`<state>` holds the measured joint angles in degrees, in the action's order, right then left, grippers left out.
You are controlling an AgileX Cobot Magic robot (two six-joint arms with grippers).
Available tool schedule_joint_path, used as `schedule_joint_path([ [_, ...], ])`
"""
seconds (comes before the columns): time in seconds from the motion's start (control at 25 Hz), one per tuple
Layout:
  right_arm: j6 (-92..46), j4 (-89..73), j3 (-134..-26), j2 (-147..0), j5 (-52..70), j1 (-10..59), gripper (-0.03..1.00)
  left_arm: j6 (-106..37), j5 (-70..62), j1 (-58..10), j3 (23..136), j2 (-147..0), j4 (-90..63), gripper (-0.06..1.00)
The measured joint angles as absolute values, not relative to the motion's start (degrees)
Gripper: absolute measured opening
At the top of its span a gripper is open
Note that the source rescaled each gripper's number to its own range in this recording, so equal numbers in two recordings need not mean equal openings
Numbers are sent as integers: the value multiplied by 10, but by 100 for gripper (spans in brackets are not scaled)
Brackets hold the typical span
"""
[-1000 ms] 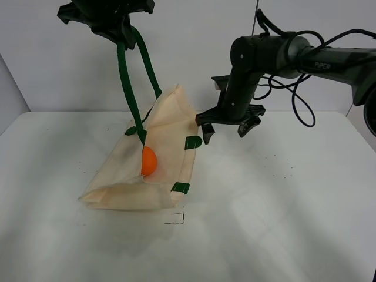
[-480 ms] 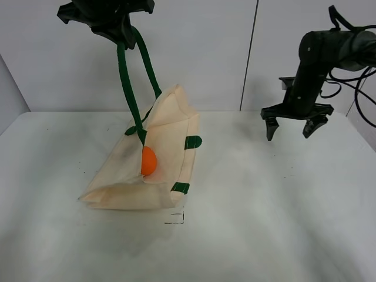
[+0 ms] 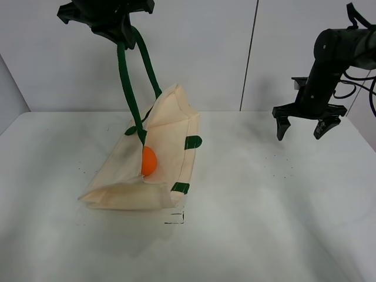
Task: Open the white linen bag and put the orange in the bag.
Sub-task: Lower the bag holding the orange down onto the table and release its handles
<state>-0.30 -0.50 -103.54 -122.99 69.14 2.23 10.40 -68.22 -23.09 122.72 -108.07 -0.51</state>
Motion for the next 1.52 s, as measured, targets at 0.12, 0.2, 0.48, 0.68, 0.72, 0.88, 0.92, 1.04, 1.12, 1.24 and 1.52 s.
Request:
schedule_joint_path([
  [0.12, -4, -5, -982, -1177, 691, 22, 100, 104, -682, -231, 1227, -1081, -5, 0],
  [0.2, -3, -5, -931, -1120, 691, 22, 100, 104, -682, -231, 1227, -1081, -5, 0],
  [0.48, -3, -18, -690, -865, 692, 22, 100, 104, -682, -231, 1227, -1081, -5, 0],
  [0.68, -3, -21, -513, -656, 689, 22, 100, 104, -682, -231, 1227, -1081, -5, 0],
  [0.72, -3, -23, -479, -610, 682, 22, 100, 104, -682, -231, 1227, -1081, -5, 0],
  [0.88, -13, -23, -372, -427, 636, 22, 100, 104, -682, -231, 1227, -1081, -5, 0],
  [0.92, -14, -23, -354, -379, 625, 22, 100, 104, -682, -231, 1227, -1081, -5, 0],
  [1.04, -14, -22, -300, -250, 596, 22, 100, 104, -682, -231, 1227, -1081, -5, 0],
  [1.12, -14, -22, -287, -181, 595, 22, 100, 104, -682, -231, 1227, -1081, -5, 0],
  [1.24, -14, -19, -284, -100, 588, 22, 100, 104, -682, -231, 1227, -1081, -5, 0],
  [1.52, -5, -9, -283, 2, 588, 22, 100, 105, -682, -231, 1227, -1081, -5, 0],
])
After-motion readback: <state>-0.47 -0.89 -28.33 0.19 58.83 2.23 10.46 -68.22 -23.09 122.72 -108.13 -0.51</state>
